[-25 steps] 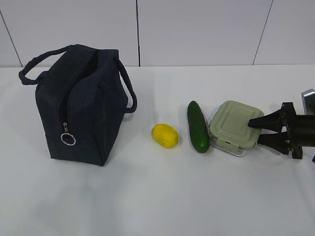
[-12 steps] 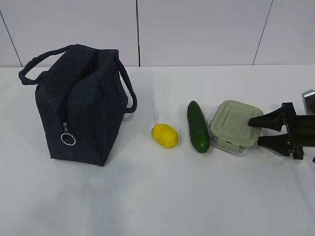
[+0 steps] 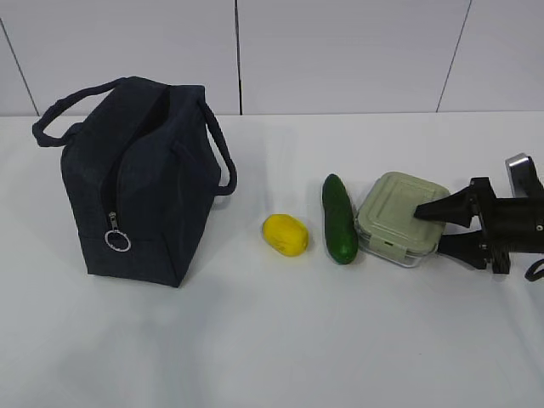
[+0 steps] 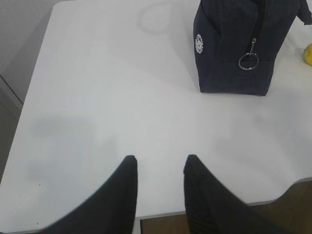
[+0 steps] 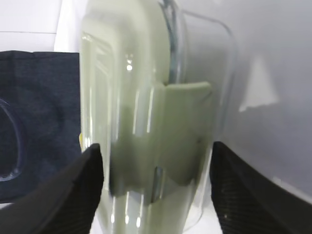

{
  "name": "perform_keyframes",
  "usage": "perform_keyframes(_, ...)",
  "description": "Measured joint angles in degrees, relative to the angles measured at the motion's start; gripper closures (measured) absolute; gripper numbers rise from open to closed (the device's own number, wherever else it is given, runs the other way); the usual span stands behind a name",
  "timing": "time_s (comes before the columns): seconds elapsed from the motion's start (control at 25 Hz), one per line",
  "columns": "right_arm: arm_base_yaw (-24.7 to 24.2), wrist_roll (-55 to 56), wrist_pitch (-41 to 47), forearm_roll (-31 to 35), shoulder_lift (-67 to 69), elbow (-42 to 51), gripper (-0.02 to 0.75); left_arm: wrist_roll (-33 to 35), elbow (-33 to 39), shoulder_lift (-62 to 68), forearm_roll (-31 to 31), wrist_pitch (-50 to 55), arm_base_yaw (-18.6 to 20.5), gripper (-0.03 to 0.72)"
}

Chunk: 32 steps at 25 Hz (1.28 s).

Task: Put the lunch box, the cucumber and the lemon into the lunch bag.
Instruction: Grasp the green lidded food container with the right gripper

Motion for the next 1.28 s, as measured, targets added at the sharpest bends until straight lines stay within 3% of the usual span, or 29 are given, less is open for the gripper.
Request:
perform_keyframes(0.44, 0.6, -0.1, -1.5, 3.0, 0.0, 0.0, 0.224, 0.0, 0.0, 0.0, 0.0, 0.0, 0.0, 0.452)
perform_keyframes(0.68, 0.6, -0.1, -1.6, 3.0, 0.0, 0.0, 0.278, 0.0, 0.0, 0.0, 0.0, 0.0, 0.0, 0.452)
perform_keyframes(1.28, 0.6, -1.6, -0.7, 2.8, 0.0, 0.0, 0.289, 0.0, 0.0, 0.0, 0.0, 0.0, 0.0, 0.452)
